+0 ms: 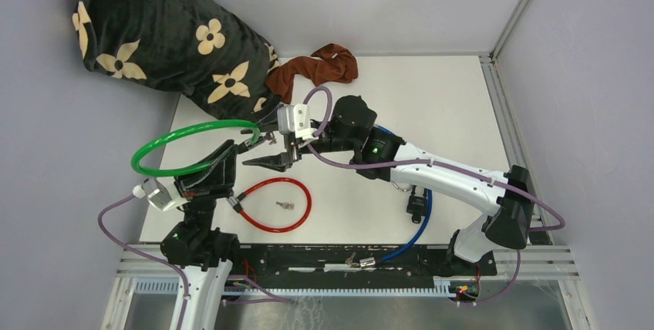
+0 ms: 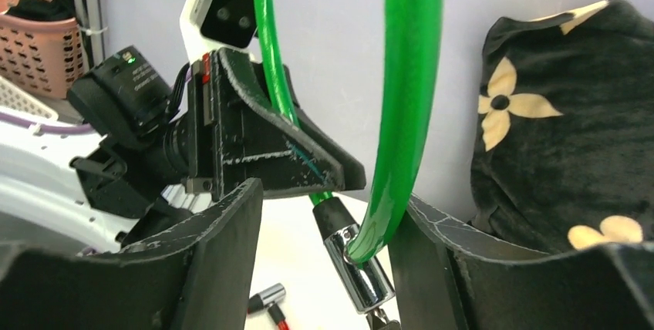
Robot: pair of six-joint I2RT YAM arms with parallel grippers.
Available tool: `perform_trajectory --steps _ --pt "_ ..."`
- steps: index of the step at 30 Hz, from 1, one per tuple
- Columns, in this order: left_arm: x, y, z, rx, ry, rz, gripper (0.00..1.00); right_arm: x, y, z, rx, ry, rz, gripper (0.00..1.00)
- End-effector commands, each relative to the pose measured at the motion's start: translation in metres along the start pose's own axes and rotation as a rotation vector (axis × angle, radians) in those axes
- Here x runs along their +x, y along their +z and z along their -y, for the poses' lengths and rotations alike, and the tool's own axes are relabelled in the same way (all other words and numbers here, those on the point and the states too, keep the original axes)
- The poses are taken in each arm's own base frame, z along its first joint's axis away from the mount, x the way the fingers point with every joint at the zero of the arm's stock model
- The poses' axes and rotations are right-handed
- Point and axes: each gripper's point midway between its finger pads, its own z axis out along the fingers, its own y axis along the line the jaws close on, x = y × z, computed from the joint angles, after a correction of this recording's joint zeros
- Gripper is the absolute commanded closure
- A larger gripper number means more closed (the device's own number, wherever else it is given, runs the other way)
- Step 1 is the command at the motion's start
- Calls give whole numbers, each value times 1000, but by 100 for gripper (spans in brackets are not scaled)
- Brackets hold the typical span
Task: Lock with the key
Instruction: Lock the lock.
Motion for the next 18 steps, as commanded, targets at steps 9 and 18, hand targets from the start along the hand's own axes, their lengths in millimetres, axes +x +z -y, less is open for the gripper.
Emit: perform_trajectory --steps 9,18 --pt "-24 6 18 29 -51 58 98 -1 -41 -5 -198 62 -90 26" --pt "-24 7 22 44 -47 54 98 18 -60 24 -127 160 -234 32"
